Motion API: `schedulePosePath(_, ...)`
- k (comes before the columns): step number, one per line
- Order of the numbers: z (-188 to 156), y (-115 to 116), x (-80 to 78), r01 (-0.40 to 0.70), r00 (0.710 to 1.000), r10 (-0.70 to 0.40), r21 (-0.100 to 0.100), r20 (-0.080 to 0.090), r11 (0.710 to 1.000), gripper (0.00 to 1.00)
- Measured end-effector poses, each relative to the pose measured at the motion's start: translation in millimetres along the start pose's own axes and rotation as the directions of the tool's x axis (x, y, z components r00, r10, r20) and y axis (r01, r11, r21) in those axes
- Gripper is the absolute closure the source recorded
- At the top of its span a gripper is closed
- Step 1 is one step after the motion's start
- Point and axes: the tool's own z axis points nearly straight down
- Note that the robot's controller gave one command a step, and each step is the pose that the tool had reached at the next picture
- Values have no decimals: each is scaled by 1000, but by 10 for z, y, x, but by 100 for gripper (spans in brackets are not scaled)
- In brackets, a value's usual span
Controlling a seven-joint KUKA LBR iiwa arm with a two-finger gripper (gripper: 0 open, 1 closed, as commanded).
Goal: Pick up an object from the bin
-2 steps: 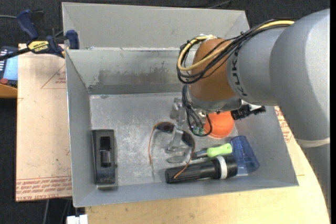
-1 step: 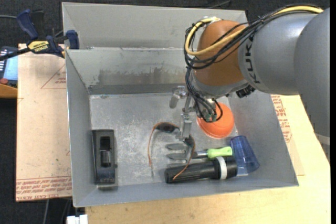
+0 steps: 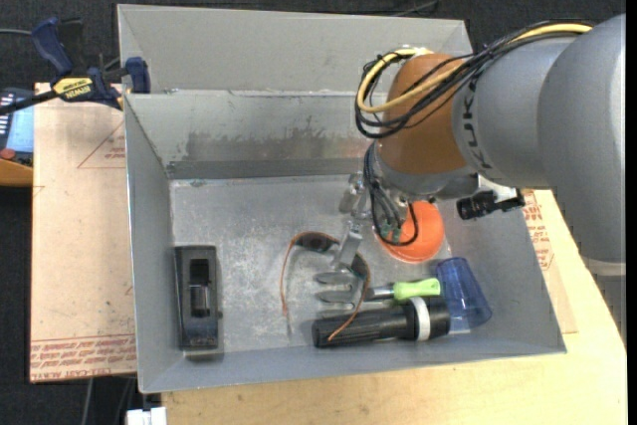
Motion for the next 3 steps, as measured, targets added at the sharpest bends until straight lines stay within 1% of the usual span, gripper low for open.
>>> schedulePosePath(1, 293, 289, 111, 109, 994, -109, -4, 12, 994, 0)
schedulePosePath(2, 281, 298, 127, 46, 999, -46, -3, 11, 999, 100)
schedulePosePath(3, 281, 300, 130, 35, 999, -35, -3, 11, 999, 100)
